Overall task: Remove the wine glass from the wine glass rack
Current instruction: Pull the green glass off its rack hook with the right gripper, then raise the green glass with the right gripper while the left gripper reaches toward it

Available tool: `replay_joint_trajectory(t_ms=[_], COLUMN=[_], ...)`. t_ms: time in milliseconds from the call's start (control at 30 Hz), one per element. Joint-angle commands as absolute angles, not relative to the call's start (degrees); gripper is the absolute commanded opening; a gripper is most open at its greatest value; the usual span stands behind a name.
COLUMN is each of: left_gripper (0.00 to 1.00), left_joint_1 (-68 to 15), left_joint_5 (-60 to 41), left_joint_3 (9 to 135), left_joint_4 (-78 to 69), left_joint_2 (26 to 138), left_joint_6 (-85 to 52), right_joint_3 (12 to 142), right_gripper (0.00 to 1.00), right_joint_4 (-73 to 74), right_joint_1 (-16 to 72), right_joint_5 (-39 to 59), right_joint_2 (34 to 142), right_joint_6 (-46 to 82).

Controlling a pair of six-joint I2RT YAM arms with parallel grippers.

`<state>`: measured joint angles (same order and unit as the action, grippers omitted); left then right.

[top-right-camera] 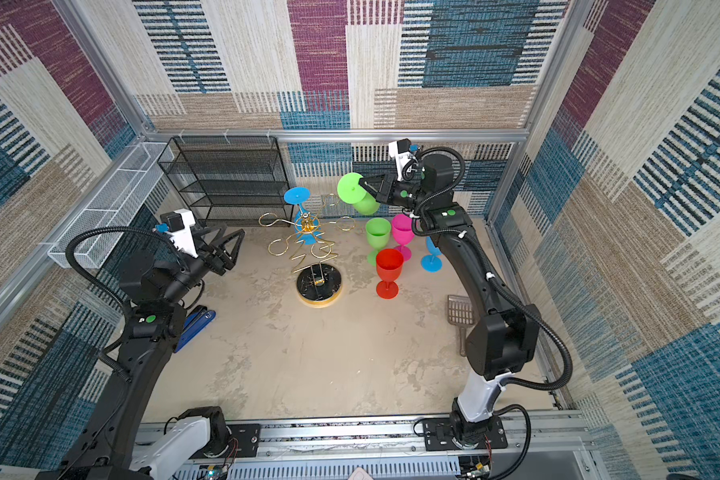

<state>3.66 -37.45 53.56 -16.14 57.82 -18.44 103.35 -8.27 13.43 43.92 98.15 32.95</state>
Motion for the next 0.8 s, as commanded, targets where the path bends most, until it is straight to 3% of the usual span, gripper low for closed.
replay_joint_trajectory(t_ms=[0,367,767], left_gripper=[0.67,0.62,0.59], left_joint_1=[3.4,-6.6,-15.5], left_joint_5=[-50.2,-58.3,-57.2], left_joint_3=[56.4,64.9,71.6], left_joint_4=[-20.8,-27.3,-33.6], left_joint_2=[60.1,66.3,75.8], left_joint_6=[-26.6,-33.7,-38.6], right_joint_3=[102.7,95.6,94.5], right_gripper=[0.00,0.00,0.00], right_joint_4=[-9.1,-6.6,-8.0], right_joint_1=[13.4,16.0,22.5], right_joint_5=[40.3,40.3,40.1], right_joint_2=[94.6,84.0,80.2], right_joint_6=[27.9,19.8,13.8])
